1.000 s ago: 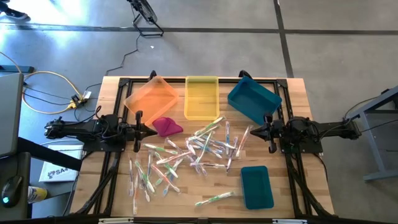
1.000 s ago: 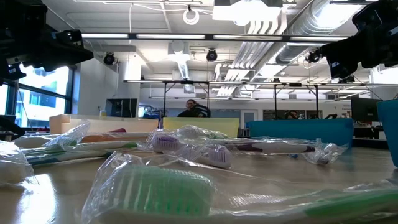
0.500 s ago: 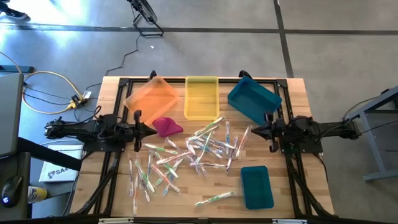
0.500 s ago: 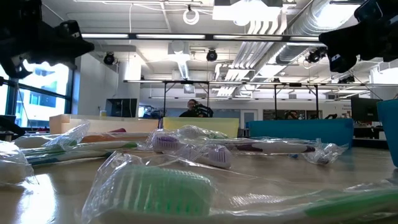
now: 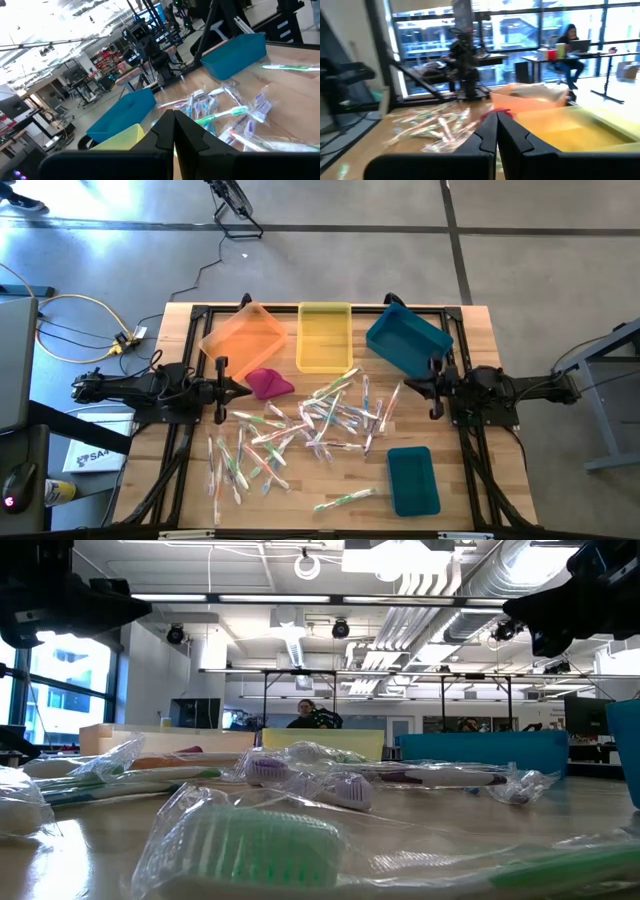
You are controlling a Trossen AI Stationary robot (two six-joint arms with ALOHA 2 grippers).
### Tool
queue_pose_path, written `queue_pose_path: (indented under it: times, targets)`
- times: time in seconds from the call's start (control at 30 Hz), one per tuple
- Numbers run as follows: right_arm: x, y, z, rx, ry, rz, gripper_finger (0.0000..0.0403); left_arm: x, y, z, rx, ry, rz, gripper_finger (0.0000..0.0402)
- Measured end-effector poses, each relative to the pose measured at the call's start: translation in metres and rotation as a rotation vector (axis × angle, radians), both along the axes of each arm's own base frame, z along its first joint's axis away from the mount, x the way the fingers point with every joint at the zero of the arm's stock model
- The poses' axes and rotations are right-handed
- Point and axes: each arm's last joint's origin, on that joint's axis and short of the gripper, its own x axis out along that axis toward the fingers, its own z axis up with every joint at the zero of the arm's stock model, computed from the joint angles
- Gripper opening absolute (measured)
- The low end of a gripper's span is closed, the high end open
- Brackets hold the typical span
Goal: Pick & Place Toothbrushes
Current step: Put the orange toothbrush into the top blue bin
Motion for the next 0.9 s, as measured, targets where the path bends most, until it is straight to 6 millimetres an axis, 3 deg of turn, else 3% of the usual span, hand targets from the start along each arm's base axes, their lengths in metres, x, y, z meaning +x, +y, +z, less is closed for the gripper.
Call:
queue_pose_path:
  times: [0.67,0.9]
  targets:
    - [0.008,-0.003,0.001,0.009,0.013,-0.123,0.0003,0.000,0.000,0.001,0.000,-0.003,0.004,0.0000]
    - [0.017,0.000,0.029,-0.033,0.055,-0.066,0.0003,0.000,0.000,0.001,-0.030,-0.003,0.002,0.0000]
